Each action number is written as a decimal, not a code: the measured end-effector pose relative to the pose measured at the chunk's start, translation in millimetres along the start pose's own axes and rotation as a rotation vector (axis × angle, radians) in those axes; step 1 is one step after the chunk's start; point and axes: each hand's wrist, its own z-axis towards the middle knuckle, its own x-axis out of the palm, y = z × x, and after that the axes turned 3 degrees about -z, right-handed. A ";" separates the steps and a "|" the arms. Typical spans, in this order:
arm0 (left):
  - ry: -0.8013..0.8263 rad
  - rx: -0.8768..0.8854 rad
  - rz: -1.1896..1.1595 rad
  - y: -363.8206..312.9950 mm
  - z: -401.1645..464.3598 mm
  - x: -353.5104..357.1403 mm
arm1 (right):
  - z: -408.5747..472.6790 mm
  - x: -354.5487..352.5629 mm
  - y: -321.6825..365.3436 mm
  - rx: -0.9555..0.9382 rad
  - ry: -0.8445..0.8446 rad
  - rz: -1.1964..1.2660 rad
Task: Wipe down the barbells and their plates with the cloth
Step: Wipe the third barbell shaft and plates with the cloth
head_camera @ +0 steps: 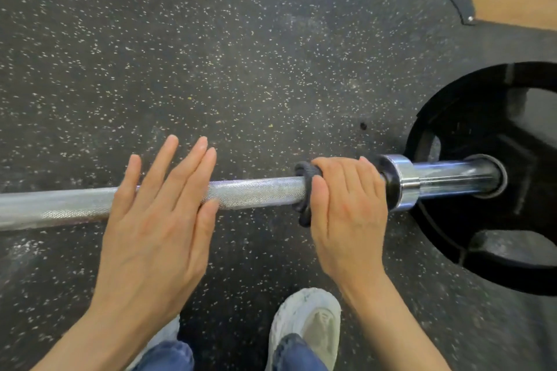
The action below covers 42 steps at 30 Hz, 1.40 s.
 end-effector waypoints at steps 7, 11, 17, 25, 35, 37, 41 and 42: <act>-0.003 0.026 0.004 -6.7 16.3 -4.0 | -3.2 4.3 21.8 -0.112 0.033 -0.008; 0.035 0.035 0.113 -7.4 15.5 6.7 | 4.3 -12.4 -6.0 -0.002 0.106 -0.217; 0.019 0.054 0.148 -7.5 12.8 8.2 | 18.5 -9.8 9.1 -0.302 0.173 -0.180; -0.022 0.044 0.133 -6.7 14.4 11.0 | 3.8 -7.2 33.9 -0.051 0.113 0.008; -0.034 0.046 0.121 -4.4 18.5 13.0 | -31.4 14.0 -0.4 -0.025 -0.097 0.061; -0.033 0.043 0.123 -5.2 20.5 13.2 | -4.5 7.9 3.1 -0.040 -0.095 0.029; -0.061 0.044 0.117 -4.7 26.7 15.1 | 29.5 -3.0 1.2 -0.188 0.069 -0.112; -0.070 0.043 0.117 -3.9 28.2 15.2 | 21.3 1.7 1.0 -0.179 0.047 -0.068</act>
